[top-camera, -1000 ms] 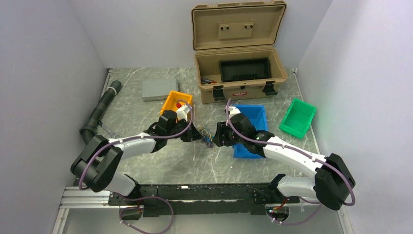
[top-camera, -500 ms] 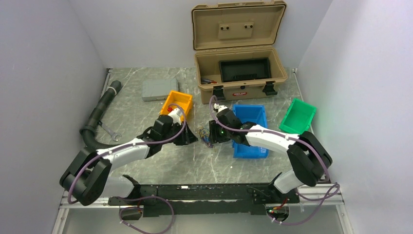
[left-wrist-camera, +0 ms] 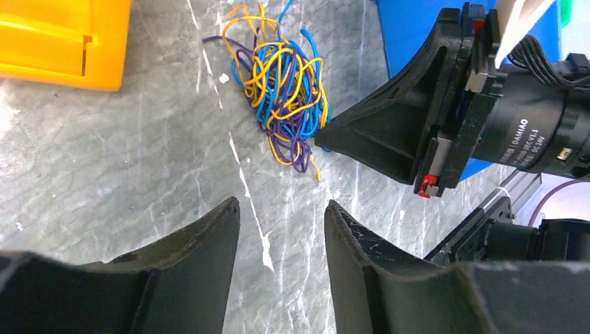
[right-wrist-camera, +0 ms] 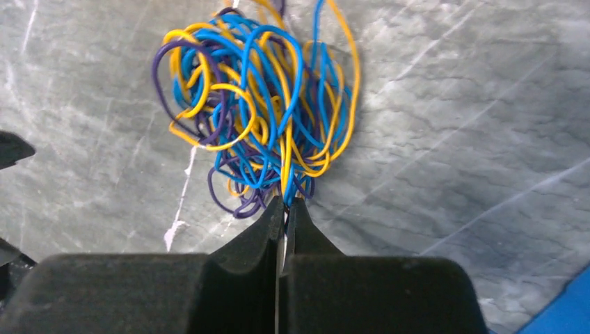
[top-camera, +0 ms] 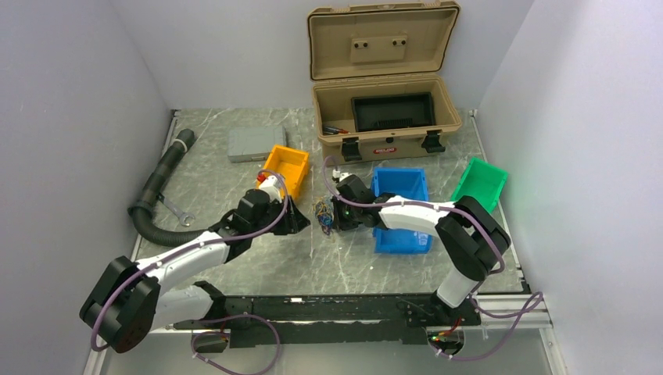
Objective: Untangle the cables
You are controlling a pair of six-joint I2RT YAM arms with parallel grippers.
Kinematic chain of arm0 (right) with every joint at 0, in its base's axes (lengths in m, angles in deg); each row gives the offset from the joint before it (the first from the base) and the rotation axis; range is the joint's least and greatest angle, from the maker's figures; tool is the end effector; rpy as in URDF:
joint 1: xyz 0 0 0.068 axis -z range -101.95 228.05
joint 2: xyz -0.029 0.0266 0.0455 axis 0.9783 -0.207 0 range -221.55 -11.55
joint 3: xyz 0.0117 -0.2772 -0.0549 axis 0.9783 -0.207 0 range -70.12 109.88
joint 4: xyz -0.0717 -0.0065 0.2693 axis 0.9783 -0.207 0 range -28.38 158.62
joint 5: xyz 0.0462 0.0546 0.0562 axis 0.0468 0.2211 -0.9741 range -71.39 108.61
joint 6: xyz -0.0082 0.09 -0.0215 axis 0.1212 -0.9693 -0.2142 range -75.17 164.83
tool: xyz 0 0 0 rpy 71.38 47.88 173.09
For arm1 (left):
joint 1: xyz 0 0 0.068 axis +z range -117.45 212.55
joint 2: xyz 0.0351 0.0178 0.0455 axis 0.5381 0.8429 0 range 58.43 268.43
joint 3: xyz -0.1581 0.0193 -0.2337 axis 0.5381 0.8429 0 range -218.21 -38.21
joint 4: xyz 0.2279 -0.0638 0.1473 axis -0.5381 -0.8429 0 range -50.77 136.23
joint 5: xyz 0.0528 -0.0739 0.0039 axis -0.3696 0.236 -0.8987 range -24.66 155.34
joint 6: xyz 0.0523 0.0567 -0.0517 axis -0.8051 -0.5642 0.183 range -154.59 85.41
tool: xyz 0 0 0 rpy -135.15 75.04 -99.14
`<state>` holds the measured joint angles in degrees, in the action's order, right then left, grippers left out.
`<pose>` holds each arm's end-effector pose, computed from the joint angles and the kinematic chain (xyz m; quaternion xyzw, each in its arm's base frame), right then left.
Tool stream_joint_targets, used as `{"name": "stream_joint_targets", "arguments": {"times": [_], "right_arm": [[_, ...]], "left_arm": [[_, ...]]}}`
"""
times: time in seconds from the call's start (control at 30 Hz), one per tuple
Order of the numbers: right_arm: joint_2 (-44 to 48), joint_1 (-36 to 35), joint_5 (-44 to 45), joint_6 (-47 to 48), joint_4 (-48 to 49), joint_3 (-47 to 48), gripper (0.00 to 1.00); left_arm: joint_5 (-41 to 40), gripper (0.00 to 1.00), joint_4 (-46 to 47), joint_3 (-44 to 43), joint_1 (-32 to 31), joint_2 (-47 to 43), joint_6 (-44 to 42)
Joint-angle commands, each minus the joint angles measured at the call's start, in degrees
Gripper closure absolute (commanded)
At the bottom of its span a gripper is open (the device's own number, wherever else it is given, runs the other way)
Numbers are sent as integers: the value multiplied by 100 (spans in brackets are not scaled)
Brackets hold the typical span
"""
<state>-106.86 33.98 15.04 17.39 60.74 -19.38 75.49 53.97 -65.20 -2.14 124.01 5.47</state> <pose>0.2632 0.2619 0.1197 -0.1468 0.9349 0.2120 0.2439 0.2252 -0.1737 0.1657 0.0031 0.8674 -0.3596 0.3439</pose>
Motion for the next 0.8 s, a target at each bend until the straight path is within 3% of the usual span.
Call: {"name": "stream_joint_targets", "arguments": {"times": [0.0,0.5,0.77], "right_arm": [[109,-165,-112,-49,366,151,100],[949,-351,-286,-480,430,-211,100],[899,-480,-386,-711,428,-260,100]], "left_arm": [[-158,46,-114,109,15,-223,-103],[223,38,113,-213,37,480,-193],[302,24,366,-191,41,827,-3]]}}
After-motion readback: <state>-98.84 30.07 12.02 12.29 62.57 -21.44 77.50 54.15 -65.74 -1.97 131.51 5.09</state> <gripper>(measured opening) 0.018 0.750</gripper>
